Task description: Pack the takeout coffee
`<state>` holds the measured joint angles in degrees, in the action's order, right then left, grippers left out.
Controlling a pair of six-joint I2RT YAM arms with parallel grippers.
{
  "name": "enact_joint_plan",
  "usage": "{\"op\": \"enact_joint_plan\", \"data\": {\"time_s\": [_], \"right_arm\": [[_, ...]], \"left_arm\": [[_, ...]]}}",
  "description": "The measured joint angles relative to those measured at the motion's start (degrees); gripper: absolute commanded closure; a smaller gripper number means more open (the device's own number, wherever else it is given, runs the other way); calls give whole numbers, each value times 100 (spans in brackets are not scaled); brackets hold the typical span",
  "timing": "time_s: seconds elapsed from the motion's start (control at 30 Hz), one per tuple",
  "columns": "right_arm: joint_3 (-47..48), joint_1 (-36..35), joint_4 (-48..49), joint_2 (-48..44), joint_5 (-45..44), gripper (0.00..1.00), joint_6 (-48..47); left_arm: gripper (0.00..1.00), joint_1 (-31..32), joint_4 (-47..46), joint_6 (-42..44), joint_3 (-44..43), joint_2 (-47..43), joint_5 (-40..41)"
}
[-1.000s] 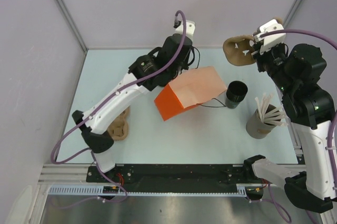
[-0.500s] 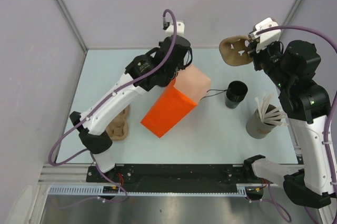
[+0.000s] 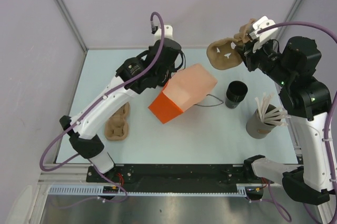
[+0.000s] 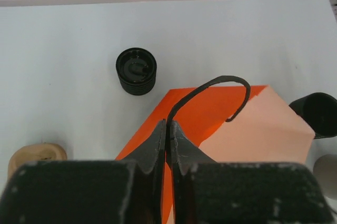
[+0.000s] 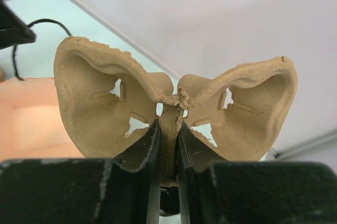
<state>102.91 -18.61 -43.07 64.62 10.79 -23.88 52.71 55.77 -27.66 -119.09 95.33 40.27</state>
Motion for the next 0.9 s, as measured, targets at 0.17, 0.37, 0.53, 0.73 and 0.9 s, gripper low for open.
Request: {"op": "enact_joint_plan", "data": {"time_s": [0.17, 0.37, 0.53, 0.73, 0.9], "right_arm": [[52, -2, -15, 186, 424, 82, 149], [52, -2, -138, 387, 654, 82, 249], [83, 0, -166, 393, 658, 83, 262], [214, 116, -164, 391, 590, 83, 264], [345, 293, -160, 385, 573, 83, 269]], "left_arm": [[93, -417, 109, -192, 243, -127, -256], [95, -728, 214, -420, 249, -120, -612], [96, -616, 280, -544, 50, -28, -870], [98, -212, 358, -645, -254, 114, -964], [99, -20, 378, -715, -581, 317, -1049]]}}
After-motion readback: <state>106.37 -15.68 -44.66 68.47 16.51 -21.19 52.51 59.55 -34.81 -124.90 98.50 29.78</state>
